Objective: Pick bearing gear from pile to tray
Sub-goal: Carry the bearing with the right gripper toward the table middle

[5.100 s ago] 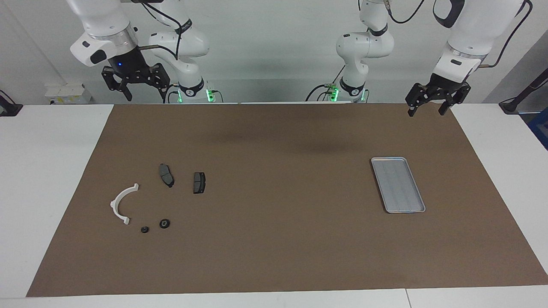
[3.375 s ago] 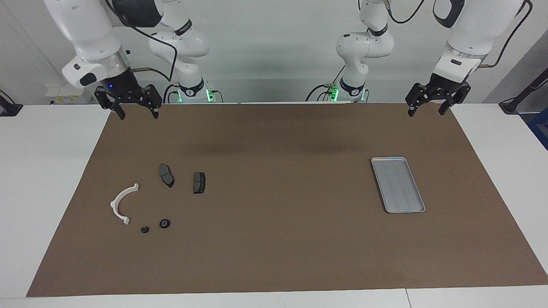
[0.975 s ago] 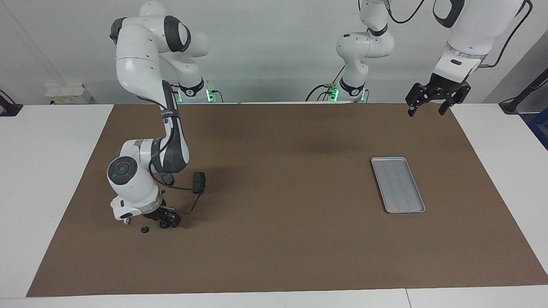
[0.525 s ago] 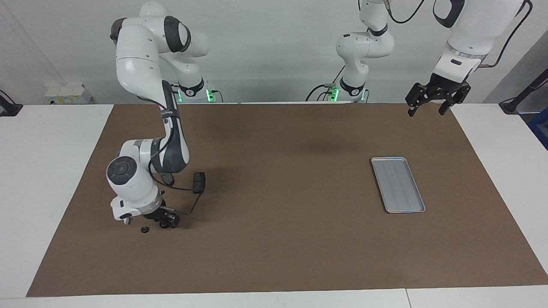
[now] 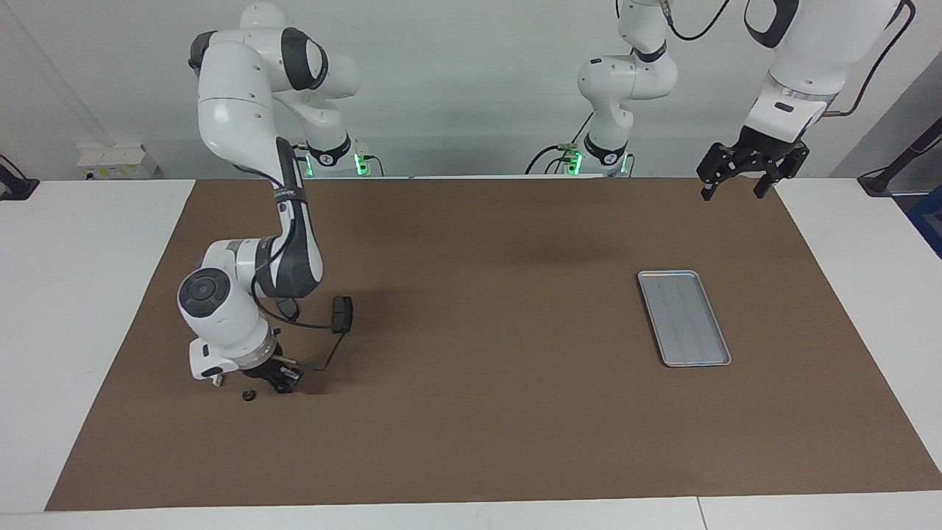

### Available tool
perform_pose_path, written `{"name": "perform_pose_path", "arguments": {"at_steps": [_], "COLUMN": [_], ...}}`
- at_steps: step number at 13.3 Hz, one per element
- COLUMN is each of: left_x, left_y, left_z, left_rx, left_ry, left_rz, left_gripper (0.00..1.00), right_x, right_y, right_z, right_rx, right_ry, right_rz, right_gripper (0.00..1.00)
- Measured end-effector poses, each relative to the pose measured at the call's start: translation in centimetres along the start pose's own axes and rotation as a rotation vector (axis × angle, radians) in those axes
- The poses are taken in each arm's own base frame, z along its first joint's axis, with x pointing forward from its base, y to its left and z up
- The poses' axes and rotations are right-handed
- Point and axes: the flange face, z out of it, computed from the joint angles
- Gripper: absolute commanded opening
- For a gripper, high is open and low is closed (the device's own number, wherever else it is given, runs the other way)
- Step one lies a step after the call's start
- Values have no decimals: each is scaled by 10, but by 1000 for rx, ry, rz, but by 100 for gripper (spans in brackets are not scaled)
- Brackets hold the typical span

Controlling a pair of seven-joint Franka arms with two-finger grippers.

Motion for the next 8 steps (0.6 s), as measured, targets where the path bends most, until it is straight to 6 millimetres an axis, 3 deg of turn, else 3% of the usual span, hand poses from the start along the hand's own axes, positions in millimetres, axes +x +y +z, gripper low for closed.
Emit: {"name": "perform_pose_path", "arguments": {"at_steps": [2, 4, 6, 8], "left_x": [0, 0, 0, 0], "left_y": [0, 0, 0, 0], "left_z": [0, 0, 0, 0], "left_rx": [0, 0, 0, 0], "left_ry": [0, 0, 0, 0], "left_rz": [0, 0, 0, 0], "left_gripper": [100, 100, 100, 100], "right_x": [-3, -9, -22, -49], "right_y": [-1, -7, -14, -31], "right_z": [-1, -20, -72, -144], "right_rx": [-11, -33, -72, -106], "right_ry": [-24, -63, -96, -128], "right_rz": [-3, -17, -43, -84], "right_gripper": [0, 0, 0, 0]}}
